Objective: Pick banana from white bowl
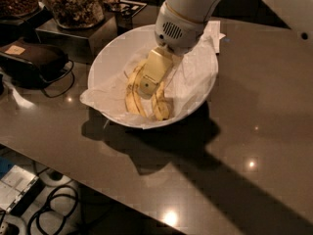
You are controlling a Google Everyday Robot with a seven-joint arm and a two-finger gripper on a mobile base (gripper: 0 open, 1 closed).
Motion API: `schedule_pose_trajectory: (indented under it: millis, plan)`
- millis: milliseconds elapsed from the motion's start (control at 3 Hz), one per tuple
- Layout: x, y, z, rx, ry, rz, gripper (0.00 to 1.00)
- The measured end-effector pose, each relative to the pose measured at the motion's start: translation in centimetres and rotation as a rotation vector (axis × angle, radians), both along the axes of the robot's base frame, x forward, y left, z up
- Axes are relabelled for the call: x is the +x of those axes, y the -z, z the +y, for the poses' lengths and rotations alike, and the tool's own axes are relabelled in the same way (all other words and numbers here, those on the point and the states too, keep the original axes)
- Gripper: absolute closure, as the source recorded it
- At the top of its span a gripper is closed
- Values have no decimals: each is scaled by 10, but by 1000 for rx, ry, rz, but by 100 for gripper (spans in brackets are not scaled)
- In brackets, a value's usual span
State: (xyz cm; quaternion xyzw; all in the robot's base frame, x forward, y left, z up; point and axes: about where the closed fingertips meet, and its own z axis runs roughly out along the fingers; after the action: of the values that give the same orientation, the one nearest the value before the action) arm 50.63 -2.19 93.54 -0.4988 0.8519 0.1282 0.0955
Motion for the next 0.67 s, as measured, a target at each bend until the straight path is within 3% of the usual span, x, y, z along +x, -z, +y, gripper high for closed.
schedule_pose_trajectory:
  millis: [667]
  plan:
    - [7, 4, -2, 0, 34, 7, 20]
